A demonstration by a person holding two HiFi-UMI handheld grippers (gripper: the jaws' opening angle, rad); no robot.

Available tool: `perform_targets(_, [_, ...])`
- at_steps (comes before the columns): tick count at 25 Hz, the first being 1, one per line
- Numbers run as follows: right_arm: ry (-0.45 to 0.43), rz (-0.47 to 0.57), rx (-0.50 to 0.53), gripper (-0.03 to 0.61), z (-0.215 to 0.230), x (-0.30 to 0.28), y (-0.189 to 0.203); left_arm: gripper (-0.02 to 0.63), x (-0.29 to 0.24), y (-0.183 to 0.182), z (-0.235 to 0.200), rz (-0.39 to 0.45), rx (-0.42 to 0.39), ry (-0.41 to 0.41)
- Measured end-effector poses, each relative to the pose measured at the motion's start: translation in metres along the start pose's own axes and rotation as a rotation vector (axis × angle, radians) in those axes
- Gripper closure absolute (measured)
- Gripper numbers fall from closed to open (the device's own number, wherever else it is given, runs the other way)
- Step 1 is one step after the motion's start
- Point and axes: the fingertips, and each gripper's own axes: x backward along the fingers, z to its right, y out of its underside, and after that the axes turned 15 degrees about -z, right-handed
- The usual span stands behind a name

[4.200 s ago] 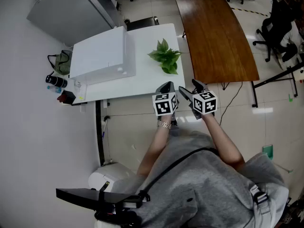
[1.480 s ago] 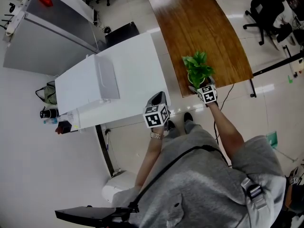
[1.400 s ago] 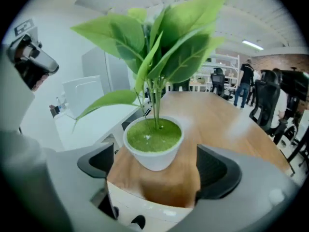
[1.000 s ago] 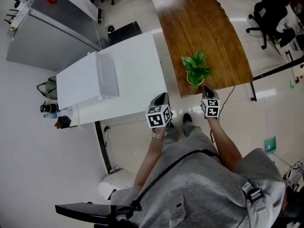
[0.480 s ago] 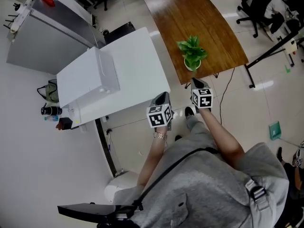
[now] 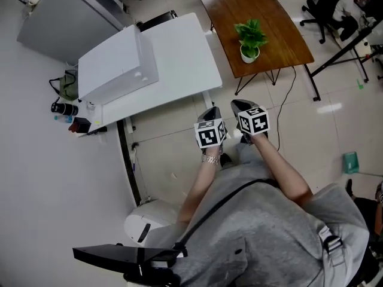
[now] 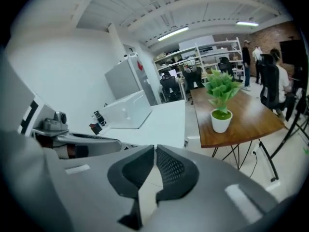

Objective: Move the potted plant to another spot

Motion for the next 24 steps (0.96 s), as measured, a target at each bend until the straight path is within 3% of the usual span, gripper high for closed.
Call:
perform_targets(10, [-0.060, 0.044, 0.137, 0.575, -0.033, 0.028, -0.030, 0.600, 0.014, -0.027, 0.020, 0.073, -0.014, -0.010])
perform_targets(17, [-0.076, 0.067, 0.074, 0.563, -0.010, 0.043, -0.031, 0.600, 0.004, -0.030, 0.062, 0.071, -0.117, 0.018])
perform_targets(24, [-0.106, 0.065, 0.096, 0.563, -0.014, 0.049, -0.025, 0.600, 0.006, -0.025, 0.061, 0.074, -0.093, -0.001])
